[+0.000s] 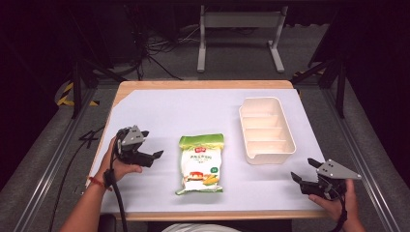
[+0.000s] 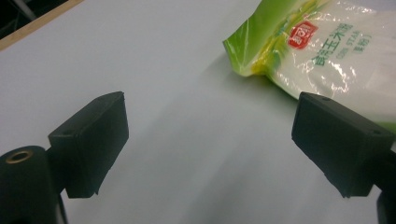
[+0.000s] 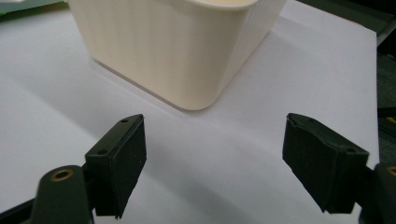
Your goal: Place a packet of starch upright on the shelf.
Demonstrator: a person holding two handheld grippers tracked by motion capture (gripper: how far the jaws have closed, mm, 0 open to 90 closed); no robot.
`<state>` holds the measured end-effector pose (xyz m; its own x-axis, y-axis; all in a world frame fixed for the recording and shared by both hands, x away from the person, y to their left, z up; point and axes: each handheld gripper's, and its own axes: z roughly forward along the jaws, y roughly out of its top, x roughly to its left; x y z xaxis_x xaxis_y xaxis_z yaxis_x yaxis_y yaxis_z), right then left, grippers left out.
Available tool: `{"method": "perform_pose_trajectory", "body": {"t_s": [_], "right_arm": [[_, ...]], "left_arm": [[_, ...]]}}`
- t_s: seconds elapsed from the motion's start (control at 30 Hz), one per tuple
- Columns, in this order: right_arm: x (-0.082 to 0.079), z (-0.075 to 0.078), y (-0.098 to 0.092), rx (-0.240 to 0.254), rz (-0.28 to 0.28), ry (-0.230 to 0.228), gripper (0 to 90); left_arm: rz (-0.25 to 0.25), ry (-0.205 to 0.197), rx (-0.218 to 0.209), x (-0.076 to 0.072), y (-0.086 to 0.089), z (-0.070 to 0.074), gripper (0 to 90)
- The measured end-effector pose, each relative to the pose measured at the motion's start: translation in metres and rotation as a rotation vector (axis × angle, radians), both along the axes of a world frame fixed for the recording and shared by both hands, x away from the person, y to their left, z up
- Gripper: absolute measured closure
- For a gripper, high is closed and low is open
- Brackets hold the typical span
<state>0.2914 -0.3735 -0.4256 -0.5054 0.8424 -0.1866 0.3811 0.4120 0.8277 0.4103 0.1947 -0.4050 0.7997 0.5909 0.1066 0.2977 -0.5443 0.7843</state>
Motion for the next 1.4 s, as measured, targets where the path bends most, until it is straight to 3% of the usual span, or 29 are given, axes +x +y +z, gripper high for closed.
{"method": "perform_pose_trajectory", "body": {"t_s": [0.1, 0.13, 0.17, 0.27, 0.4, 0.53, 0.6, 0.7, 0.73, 0.77, 0.83, 0.9, 1.0, 1.27, 1.33, 1.4], "right_arm": [[0.000, 0.000, 0.001, -0.002, 0.005, 0.004, 21.6], [0.000, 0.000, 0.001, -0.002, 0.005, 0.004, 21.6], [0.000, -0.001, 0.001, -0.001, 0.007, 0.005, 21.5], [0.000, -0.001, 0.001, -0.001, 0.008, 0.007, 21.7], [0.001, -0.001, 0.002, -0.004, 0.019, 0.009, 21.7], [0.001, -0.002, 0.001, 0.006, 0.020, 0.014, 21.6], [0.000, -0.002, 0.001, 0.002, 0.020, 0.015, 21.6], [0.000, -0.002, 0.001, 0.008, 0.021, 0.017, 21.5], [0.001, -0.003, 0.001, 0.012, 0.025, 0.024, 21.3], [0.001, -0.003, 0.001, 0.012, 0.025, 0.024, 21.3], [0.001, -0.003, 0.001, 0.008, 0.034, 0.026, 21.2], [0.001, -0.003, 0.002, 0.008, 0.038, 0.030, 21.1], [0.002, -0.005, 0.001, 0.018, 0.035, 0.043, 21.1], [0.003, -0.005, 0.003, 0.007, 0.049, 0.049, 21.1], [0.003, -0.005, 0.003, 0.009, 0.043, 0.049, 21.1], [0.003, -0.005, 0.003, 0.007, 0.042, 0.049, 21.1]], "left_arm": [[-0.070, 0.054, 0.023, 0.021, -0.025, 0.004, 10.9], [-0.070, 0.054, 0.023, 0.021, -0.025, 0.004, 10.9], [-0.101, 0.050, 0.035, 0.027, -0.037, 0.004, 10.9], [-0.133, 0.069, 0.043, 0.032, -0.049, 0.003, 10.9], [-0.188, 0.062, 0.080, 0.043, -0.073, 0.000, 10.8], [-0.218, 0.100, 0.096, 0.052, -0.087, -0.003, 10.4], [-0.255, 0.106, 0.136, 0.058, -0.102, -0.005, 10.4], [-0.275, 0.124, 0.161, 0.062, -0.111, -0.005, 11.0], [-0.290, 0.127, 0.203, 0.063, -0.119, -0.008, 15.7], [-0.290, 0.127, 0.203, 0.063, -0.119, -0.008, 16.1], [-0.311, 0.122, 0.271, 0.064, -0.127, -0.012, 16.9], [-0.344, 0.148, 0.262, 0.065, -0.130, -0.015, 18.5], [-0.339, 0.182, 0.274, 0.068, -0.133, -0.016, 18.6], [-0.425, 0.214, 0.317, 0.063, -0.141, -0.016, 41.4], [-0.451, 0.249, 0.324, 0.061, -0.144, -0.015, 57.7], [-0.447, 0.258, 0.330, 0.060, -0.146, -0.015, 64.8]]}}
